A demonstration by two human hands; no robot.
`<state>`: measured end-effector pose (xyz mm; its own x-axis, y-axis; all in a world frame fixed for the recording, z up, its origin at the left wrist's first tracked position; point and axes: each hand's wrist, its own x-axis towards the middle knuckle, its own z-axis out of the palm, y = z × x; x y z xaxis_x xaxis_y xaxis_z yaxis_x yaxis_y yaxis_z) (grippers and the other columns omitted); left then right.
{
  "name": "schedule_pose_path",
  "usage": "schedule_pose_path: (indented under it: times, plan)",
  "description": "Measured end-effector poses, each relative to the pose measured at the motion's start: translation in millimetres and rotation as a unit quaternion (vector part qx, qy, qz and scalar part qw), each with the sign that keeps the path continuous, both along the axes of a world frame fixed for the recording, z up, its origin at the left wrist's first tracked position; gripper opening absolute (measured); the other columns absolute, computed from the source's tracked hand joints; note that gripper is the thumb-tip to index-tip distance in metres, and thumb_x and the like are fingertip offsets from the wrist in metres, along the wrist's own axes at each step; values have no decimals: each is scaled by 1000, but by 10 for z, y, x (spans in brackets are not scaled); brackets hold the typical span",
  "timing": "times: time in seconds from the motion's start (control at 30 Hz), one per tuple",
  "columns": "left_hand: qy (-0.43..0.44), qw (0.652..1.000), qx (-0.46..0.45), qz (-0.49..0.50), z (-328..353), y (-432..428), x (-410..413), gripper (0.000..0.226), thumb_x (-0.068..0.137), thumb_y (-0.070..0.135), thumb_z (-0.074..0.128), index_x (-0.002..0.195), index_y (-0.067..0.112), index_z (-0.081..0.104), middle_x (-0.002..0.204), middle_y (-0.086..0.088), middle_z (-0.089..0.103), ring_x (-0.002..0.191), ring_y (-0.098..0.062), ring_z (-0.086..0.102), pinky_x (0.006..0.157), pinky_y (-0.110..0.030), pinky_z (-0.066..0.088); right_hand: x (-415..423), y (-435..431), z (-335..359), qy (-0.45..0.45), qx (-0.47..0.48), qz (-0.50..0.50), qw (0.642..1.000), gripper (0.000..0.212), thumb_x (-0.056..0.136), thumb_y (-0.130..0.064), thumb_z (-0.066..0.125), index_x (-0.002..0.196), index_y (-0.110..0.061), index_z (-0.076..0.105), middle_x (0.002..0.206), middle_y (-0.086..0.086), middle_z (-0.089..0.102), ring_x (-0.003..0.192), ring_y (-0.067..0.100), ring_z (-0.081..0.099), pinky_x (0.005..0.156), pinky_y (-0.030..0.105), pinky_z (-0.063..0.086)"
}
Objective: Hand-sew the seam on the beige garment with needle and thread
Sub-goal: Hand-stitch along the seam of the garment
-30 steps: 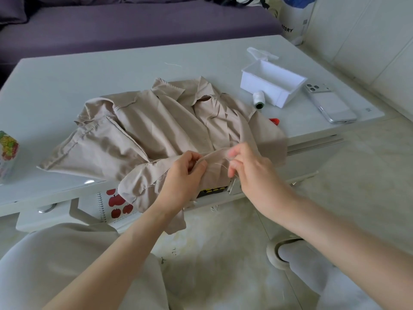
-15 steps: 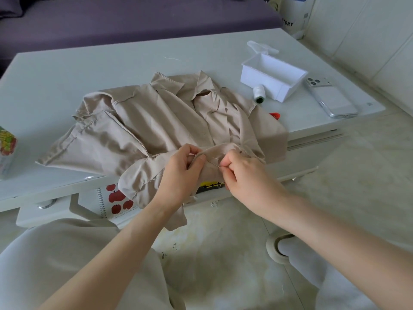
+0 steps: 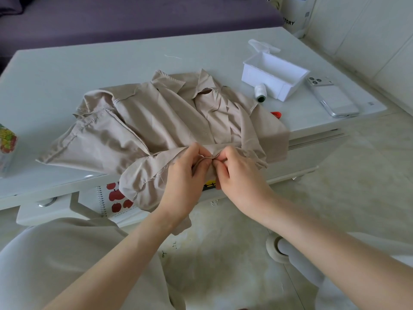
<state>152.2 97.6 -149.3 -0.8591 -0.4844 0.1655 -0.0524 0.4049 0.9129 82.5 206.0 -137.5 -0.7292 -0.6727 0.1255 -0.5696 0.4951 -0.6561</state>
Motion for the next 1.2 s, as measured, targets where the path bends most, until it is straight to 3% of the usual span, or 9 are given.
schedule_pose_path:
  times: [0.13, 0.27, 0.4, 0.57, 0.73, 0.93, 1.1, 1.2]
  plan:
    - [9, 1000, -5, -6, 14, -15, 13, 13, 94, 3, 53, 83, 9, 55, 57, 13, 53, 51, -2, 46, 52, -11, 35, 46, -7, -17, -69, -27, -17, 997, 12, 99, -20, 44, 95, -10, 50, 68, 5, 65, 58, 12, 60, 60, 38, 50]
    - [9, 999, 21, 23, 70, -45, -4, 11, 95, 10, 55, 84, 13, 55, 65, 2, 59, 56, -4, 51, 53, -12, 40, 71, 5, 25, -85, -40, -17, 995, 11, 99, -24, 44, 95, -16, 50, 61, 1, 65, 44, 3, 51, 55, 34, 50]
    - [9, 999, 18, 34, 111, -50, 1, 18, 95, 10, 55, 81, 21, 52, 65, 5, 59, 57, 0, 53, 54, -10, 41, 61, 30, 51, -56, -23, -14, 998, 12, 99, -23, 45, 94, -15, 52, 59, -2, 62, 48, 4, 50, 55, 27, 45]
    - [9, 999, 20, 40, 134, -56, 10, 19, 95, 9, 53, 80, 21, 52, 65, 6, 59, 57, 0, 53, 53, -9, 39, 81, 69, 92, -35, -17, -13, 999, 10, 98, -22, 47, 94, -14, 53, 58, -10, 54, 55, 7, 51, 62, 34, 47]
    - [9, 999, 16, 47, 139, -68, 15, 12, 95, 9, 53, 84, 15, 53, 66, -2, 62, 56, -3, 52, 51, -10, 39, 117, 133, 163, -22, -17, -15, 1000, 9, 97, -18, 48, 90, -14, 53, 52, -15, 41, 47, 2, 48, 49, 17, 32]
    - [10, 999, -2, 31, 153, -34, 42, 15, 96, 10, 53, 83, 19, 52, 60, -6, 58, 45, -5, 42, 44, -11, 32, 122, 87, 174, -23, -13, -12, 1000, 9, 96, -20, 50, 92, -15, 55, 54, -15, 44, 47, 1, 47, 49, 17, 32]
    - [18, 999, -41, 18, 101, -37, 71, 14, 96, 10, 53, 85, 19, 52, 60, -10, 57, 48, -13, 42, 47, -19, 35, 129, 39, 174, -10, 2, -7, 1000, 10, 97, -22, 47, 96, -15, 53, 55, -14, 44, 48, 4, 44, 50, 19, 34]
    - [24, 998, -50, 9, 61, -20, 80, 11, 95, 9, 53, 87, 17, 54, 59, -3, 55, 51, -9, 45, 52, -19, 38, 117, 15, 171, -30, 1, -13, 999, 11, 98, -22, 45, 96, -14, 52, 58, -13, 42, 51, 4, 42, 50, 19, 30]
